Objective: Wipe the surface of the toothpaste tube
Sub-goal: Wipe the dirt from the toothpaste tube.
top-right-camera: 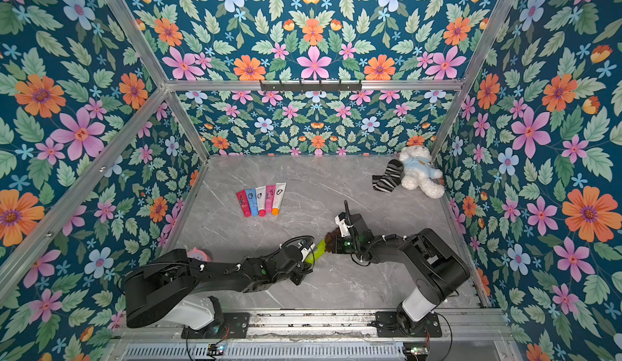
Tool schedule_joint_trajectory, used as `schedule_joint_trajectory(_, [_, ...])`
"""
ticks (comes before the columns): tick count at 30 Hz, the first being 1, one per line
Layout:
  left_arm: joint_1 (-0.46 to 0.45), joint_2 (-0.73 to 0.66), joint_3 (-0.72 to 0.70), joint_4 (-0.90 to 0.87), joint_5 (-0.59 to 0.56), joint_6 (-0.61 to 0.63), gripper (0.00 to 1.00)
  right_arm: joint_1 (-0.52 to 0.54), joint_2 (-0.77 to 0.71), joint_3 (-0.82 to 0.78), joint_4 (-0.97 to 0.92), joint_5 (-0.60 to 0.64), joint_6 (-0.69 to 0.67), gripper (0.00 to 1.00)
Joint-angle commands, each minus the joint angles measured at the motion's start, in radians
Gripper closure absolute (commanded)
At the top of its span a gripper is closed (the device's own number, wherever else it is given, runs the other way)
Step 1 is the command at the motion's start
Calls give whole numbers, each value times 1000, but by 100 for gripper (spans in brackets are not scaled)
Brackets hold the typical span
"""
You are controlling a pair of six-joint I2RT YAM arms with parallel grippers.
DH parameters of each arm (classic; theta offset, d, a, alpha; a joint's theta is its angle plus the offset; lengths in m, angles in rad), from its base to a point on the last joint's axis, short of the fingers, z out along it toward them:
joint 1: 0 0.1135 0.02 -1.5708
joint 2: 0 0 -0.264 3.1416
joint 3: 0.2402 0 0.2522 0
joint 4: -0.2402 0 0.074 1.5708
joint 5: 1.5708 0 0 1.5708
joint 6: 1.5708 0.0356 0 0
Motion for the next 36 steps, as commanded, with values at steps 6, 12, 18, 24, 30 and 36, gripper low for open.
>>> schedule_joint_trajectory(6, [-3, 7, 9, -1, 21, 11, 100, 100, -7, 34, -25, -16, 39, 100])
schedule_joint_trajectory(12, [-3, -4, 0, -2, 17, 7, 100, 67, 65, 29, -49, 40, 34, 100])
schedule_joint_trajectory(18, [-4, -11, -3, 2, 21, 6, 100, -68, 64, -6, -90, 103, 6, 100])
schedule_joint_trajectory(24, [-4, -9, -1, 3, 23, 7, 100, -74, 13, -11, -67, 36, -13, 100])
schedule_joint_trajectory(30, [-4, -3, 2, 4, 22, 9, 100, 82, -104, 12, -109, 12, 15, 100])
schedule_joint_trajectory(36, [-4, 0, 4, 4, 22, 10, 100, 100, -61, -6, -83, -5, 39, 100])
